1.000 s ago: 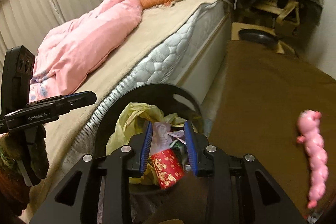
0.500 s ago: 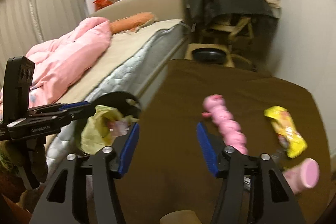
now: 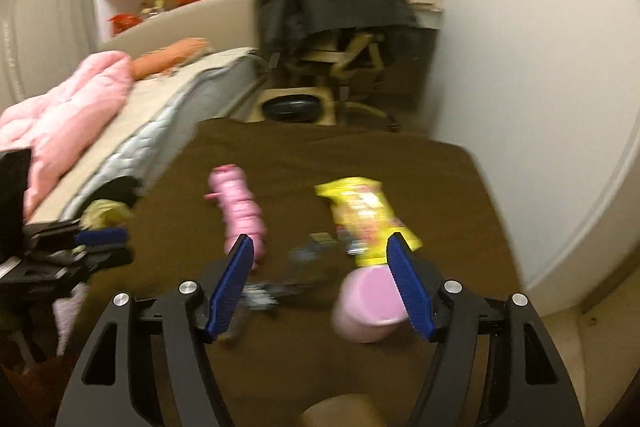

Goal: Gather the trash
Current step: 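Move both tools back over the table toward the remaining wrappers, then grasp the black-silver wrapper with the left tool while the right tool grasps the yellow chip bag, then lift both held wrappers and carry them over the bin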

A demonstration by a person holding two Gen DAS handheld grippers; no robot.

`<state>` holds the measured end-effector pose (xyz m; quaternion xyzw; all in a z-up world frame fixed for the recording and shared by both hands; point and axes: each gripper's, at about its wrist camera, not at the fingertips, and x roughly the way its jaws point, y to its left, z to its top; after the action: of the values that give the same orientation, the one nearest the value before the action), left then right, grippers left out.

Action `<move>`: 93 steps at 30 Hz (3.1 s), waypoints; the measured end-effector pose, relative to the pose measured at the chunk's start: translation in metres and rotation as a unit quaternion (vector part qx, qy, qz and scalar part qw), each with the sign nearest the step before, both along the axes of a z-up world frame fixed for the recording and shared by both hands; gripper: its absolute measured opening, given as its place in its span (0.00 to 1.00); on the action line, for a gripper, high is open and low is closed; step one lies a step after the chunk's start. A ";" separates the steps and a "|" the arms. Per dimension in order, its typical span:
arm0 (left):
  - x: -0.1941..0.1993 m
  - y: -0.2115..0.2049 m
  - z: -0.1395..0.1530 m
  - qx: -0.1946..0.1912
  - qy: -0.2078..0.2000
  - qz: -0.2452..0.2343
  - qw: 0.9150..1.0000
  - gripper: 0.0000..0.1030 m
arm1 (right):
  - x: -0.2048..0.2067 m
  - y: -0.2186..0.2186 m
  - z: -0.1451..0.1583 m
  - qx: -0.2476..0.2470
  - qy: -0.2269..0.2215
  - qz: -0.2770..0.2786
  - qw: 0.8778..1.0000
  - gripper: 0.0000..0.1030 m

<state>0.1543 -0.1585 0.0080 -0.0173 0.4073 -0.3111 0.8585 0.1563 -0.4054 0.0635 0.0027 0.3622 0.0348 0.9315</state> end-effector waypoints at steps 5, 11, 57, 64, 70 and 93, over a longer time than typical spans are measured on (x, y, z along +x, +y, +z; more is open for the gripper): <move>0.005 -0.026 -0.010 0.012 0.008 -0.009 1.000 0.41 | 0.040 -0.038 -0.018 0.027 0.040 0.044 0.998 0.63; 0.015 -0.044 -0.020 0.028 0.012 -0.007 1.000 0.41 | 0.096 -0.055 -0.049 0.036 0.076 0.088 0.993 0.61; 0.021 -0.111 -0.046 0.103 0.025 -0.047 0.993 0.17 | 0.016 -0.076 0.025 0.060 0.011 0.008 0.998 0.17; 0.011 -0.083 -0.019 0.062 0.011 -0.034 0.997 0.17 | 0.004 -0.056 0.034 0.056 0.000 0.027 0.998 0.17; 0.002 -0.063 -0.009 0.058 0.000 -0.016 0.998 0.17 | -0.013 -0.041 0.036 0.065 -0.002 0.038 0.997 0.17; -0.014 0.044 0.044 0.039 -0.061 0.097 0.993 0.17 | -0.005 0.057 0.033 0.095 0.006 0.111 0.989 0.18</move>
<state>0.1406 -0.1148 0.0515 -0.0036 0.3625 -0.2108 0.9078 0.1515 -0.3480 0.0963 0.0507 0.3608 0.1724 0.9152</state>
